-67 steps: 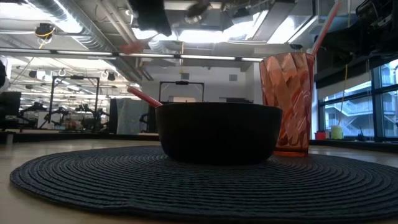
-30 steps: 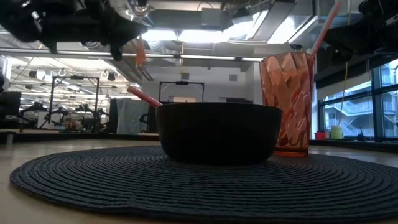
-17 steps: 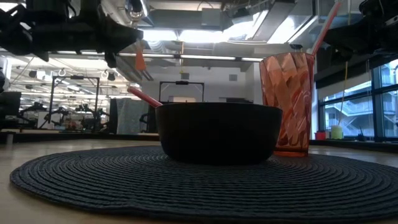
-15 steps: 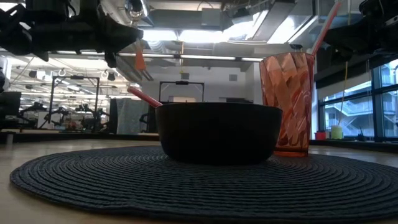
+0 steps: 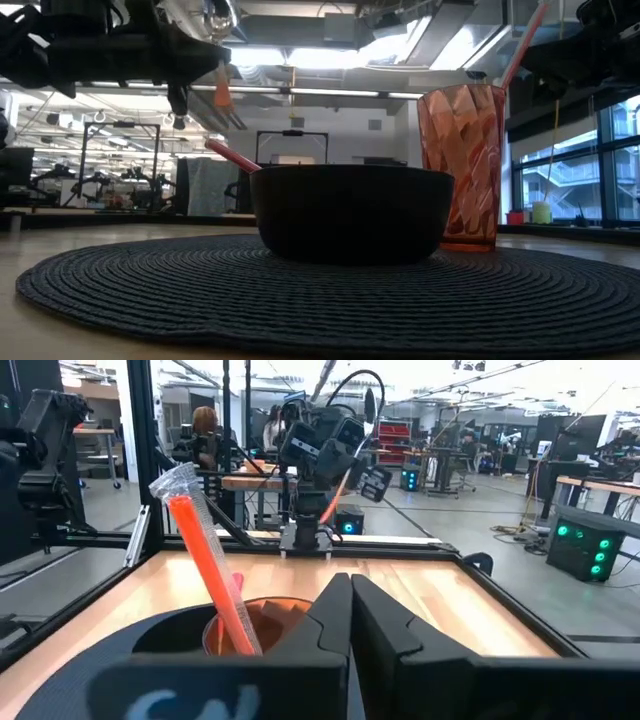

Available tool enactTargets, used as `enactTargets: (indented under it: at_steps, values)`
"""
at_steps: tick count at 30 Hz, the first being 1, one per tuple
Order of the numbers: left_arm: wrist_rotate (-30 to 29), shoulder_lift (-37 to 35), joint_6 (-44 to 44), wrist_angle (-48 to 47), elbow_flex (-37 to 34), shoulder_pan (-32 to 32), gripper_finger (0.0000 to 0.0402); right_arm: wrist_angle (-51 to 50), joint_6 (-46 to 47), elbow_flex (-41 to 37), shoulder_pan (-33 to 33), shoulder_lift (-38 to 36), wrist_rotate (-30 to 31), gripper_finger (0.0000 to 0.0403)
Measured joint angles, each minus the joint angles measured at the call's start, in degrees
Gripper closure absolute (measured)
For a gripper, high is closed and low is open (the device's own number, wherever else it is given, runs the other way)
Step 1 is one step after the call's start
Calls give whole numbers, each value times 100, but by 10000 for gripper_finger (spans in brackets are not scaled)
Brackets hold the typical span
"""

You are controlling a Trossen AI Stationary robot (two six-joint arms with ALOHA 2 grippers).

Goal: Pick & Place Utensil
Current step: Put the orange spoon into the black bowl

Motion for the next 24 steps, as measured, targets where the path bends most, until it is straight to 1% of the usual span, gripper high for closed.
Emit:
enactTargets:
  at_steps: [2,7,16,20,24]
  values:
    - [-19,38,-171,-9,0,-135,398,-9,0,0,-2,0,-23,398]
    - [-427,198,-562,-18,0,-579,398,211,0,0,0,0,-23,398]
    - [-605,552,-1338,-38,21,-1484,398,362,-171,0,0,1,-23,398]
    - [-647,855,-1509,-243,356,-1860,398,384,-194,0,0,0,-23,398]
    - [-500,1303,-1516,-655,925,-2128,398,380,-199,0,0,1,-23,398]
